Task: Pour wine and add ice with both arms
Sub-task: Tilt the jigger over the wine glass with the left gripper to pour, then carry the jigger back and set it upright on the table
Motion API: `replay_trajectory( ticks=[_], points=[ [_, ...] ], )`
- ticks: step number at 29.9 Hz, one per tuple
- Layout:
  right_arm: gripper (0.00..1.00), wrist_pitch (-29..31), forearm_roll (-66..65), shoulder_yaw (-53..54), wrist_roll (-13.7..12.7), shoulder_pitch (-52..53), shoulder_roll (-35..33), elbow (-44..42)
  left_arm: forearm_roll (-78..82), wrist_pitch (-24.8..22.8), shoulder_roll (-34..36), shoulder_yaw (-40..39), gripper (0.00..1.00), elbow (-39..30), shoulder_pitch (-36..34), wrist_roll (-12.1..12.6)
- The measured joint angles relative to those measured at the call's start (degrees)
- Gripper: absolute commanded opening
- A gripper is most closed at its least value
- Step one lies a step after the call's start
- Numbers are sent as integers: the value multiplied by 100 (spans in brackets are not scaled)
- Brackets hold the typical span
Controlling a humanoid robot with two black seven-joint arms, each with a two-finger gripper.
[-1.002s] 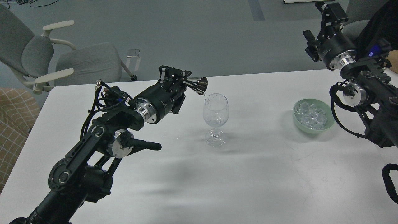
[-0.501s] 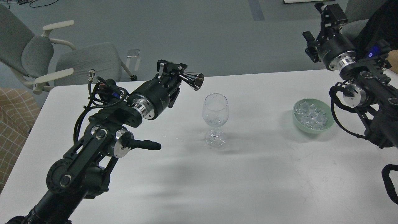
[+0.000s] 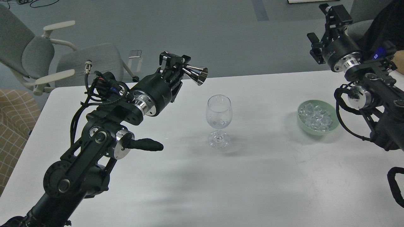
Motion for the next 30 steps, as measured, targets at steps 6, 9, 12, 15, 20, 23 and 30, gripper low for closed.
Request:
replay_trajectory(
  ticks=[6,9,12,15,20,23,30],
  points=[
    [100,-4,-1,0,0,-45,-4,5,313,-9,241,394,0,-127,-9,0],
    [100,-4,-1,0,0,-53,-6,9,640,-19,376,546,0,-130,-11,0],
    [100,-4,-1,0,0,-54,-7,10,993,-36,493,690,0,-130,-12,0],
    [100,-3,-1,0,0,-55,-7,10,1262,-43,539,752,0,-124,-12,0],
    [100,0,-1,0,0,-55,-7,9,1250,-30,528,679,0,-105,-3,0],
    [100,1,-1,0,0,-59,-16,9,641,9,513,400,0,-98,56,0],
    [100,5,0,0,0,-64,-24,9,-2446,16,524,-734,0,-13,484,0]
  ],
)
